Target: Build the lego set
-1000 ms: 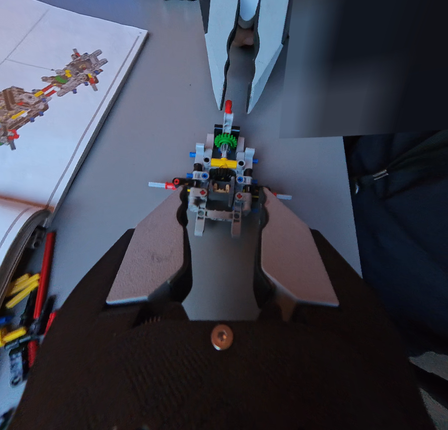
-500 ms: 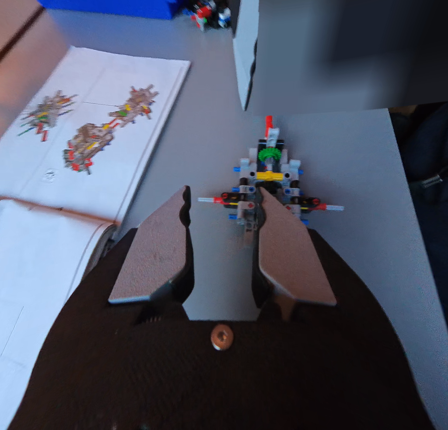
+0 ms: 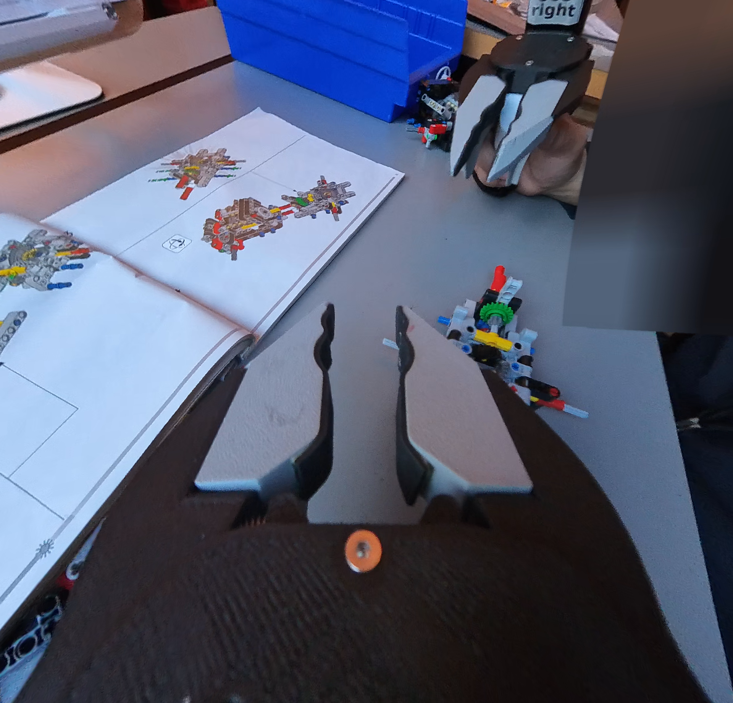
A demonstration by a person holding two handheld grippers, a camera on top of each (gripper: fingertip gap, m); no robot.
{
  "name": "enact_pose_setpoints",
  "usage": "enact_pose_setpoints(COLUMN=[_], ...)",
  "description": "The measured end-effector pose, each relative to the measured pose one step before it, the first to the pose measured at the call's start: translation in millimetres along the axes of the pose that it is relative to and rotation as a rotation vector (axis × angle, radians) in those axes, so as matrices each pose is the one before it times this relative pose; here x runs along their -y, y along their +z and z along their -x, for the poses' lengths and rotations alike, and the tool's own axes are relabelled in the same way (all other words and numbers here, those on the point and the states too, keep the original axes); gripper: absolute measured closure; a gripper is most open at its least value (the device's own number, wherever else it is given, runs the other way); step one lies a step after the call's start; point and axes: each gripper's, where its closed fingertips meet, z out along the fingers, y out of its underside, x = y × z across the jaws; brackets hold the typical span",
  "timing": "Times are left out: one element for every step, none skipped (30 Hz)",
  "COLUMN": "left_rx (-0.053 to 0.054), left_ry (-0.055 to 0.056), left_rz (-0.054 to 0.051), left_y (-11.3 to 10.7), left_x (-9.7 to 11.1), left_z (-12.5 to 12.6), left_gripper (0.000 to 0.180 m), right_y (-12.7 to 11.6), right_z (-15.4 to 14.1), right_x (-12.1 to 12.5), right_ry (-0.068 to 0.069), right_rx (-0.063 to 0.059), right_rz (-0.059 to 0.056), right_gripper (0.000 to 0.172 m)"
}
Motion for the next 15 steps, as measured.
enact_pose_setpoints(left_rx=[-0.0005,0.0024,0.0018,0.0007,-0.0016,-0.0017,-0.0003,0.0000,-0.0004,-0.0024,-0.0063,-0.0093,-0.0091,-0.0078,-0.0091], left_ry=[-0.0111,-0.0106,-0.0099,-0.0086,-0.0079,-0.0082,-0.0080,-0.0074,-0.0057,-0.0052,-0.0056,-0.0067,-0.0077,-0.0082,-0.0087], left_rz=[0.0027,-0.0003,-0.0011,-0.0021,-0.0026,-0.0011,0.0005,0.0013,-0.0020,-0.0050,-0.0063,-0.0052,-0.0040,-0.0052,-0.0052], left_y=[0.33,0.43,0.26,0.22,0.10,0.23,0.12,0.15,-0.14,-0.20,-0.25,-0.13,-0.14,-0.12,0.01], left_x=[-1.11,-0.66,-0.47,-0.27,-0.09,-0.29,-0.51,-0.48,0.04,0.59,0.73,0.58,0.47,0.43,0.48], left_z=[1.27,1.45,1.08,0.97,0.41,0.39,0.59,0.61,0.41,-0.18,-0.71,-1.11,-1.12,-0.88,-1.14], left_gripper=[0.154,0.154,0.154,0.155,0.156,0.157,0.157,0.158,0.158,0.159,0.160,0.160,0.160,0.160,0.160], right_y=[-0.87,-0.30,-0.09,0.37,0.27,0.26,-0.05,-0.10,-0.40,-0.59,-0.58,-0.74,-0.72,-0.59,-0.42], right_z=[-1.23,-0.95,-0.76,-0.70,-0.91,-1.35,-1.52,-1.48,-1.77,-1.54,-1.78,-1.89,-1.88,-1.83,-1.56], right_x=[0.46,-0.12,-0.42,-0.66,-0.65,-0.59,-0.23,-0.02,0.20,0.43,0.44,0.56,0.51,0.28,0.21], right_ry=[-0.0023,-0.0036,-0.0027,-0.0007,0.0009,0.0015,0.0020,0.0030,0.0047,0.0052,0.0048,0.0036,0.0017,0.0013,0.0026], right_rx=[-0.0053,-0.0045,-0.0033,-0.0020,-0.0021,-0.0043,-0.0044,-0.0040,-0.0044,-0.0036,-0.0053,-0.0070,-0.0085,-0.0086,-0.0063], right_rz=[-0.0034,0.0004,0.0035,0.0053,0.0055,0.0044,0.0027,0.0001,-0.0010,-0.0026,-0.0035,-0.0035,-0.0037,-0.0025,-0.0012], right_gripper=[0.153,0.153,0.153,0.152,0.152,0.152,0.151,0.151,0.151,0.150,0.150,0.150,0.150,0.150,0.149])
